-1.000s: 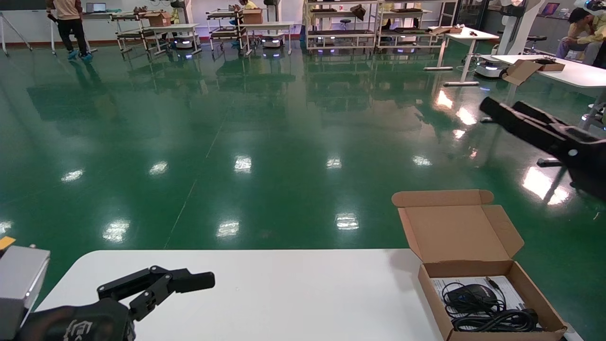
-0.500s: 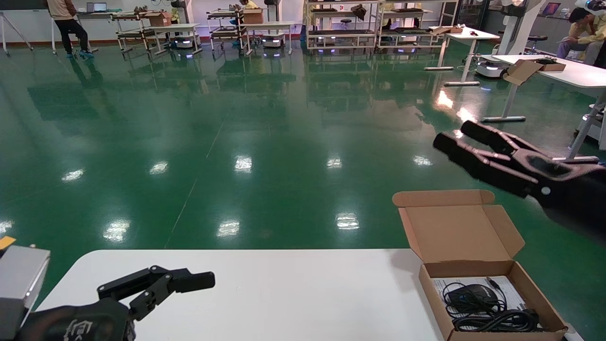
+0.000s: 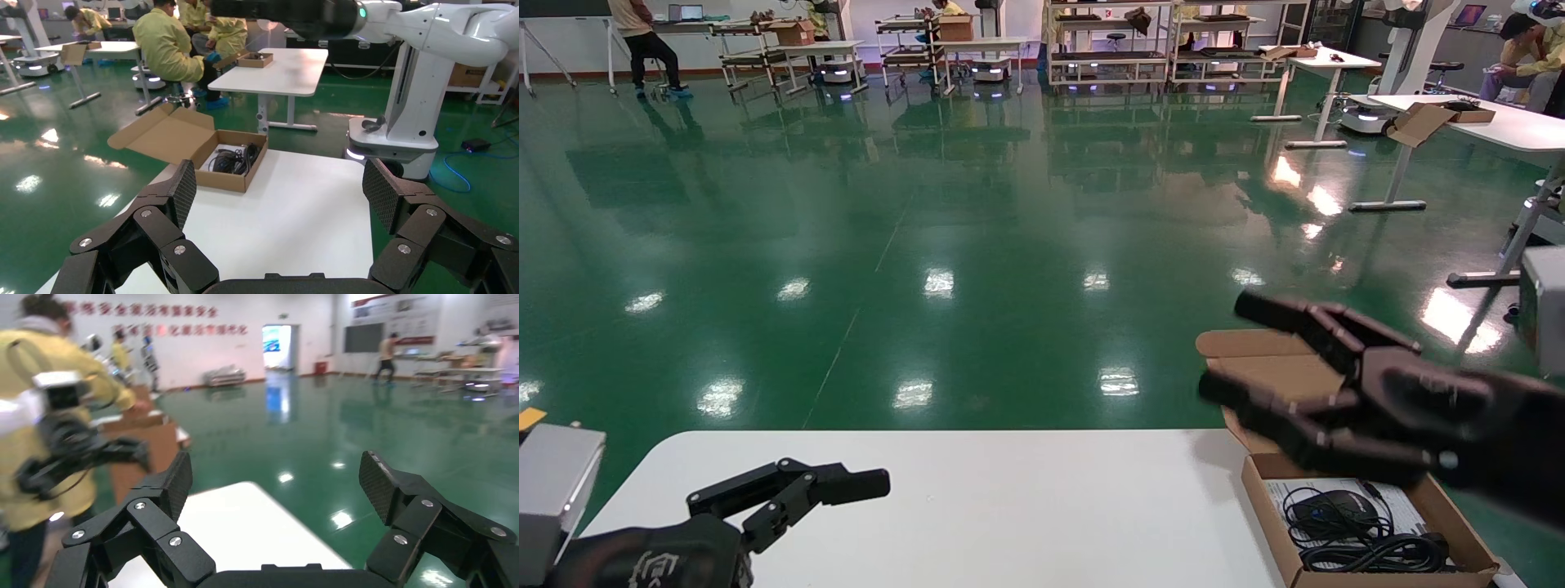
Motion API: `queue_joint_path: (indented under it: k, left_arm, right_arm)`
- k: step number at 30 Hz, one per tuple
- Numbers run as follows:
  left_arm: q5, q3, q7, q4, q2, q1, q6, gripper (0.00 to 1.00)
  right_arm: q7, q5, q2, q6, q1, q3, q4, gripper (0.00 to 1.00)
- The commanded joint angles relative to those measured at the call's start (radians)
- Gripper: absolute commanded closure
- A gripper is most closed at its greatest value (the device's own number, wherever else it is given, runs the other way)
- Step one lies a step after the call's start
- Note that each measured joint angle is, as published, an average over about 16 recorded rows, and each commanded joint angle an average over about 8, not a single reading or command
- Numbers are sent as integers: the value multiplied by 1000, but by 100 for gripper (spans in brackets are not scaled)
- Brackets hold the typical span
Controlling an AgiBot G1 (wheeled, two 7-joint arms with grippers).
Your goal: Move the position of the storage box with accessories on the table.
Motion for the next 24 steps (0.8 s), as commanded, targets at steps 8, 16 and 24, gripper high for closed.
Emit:
queue_joint_path:
  k: [8,16,24]
  left_arm:
    - [0,0,0,0,0,0,0,0]
    - [0,0,0,0,0,0,0,0]
    - [0,0,0,0,0,0,0,0]
  right_arm:
    - [48,-82,38,-86,-88,73,173,0]
    - [87,-148,69,-156,-160,131,314,0]
    - [100,-177,82,-187,-190,156,373,0]
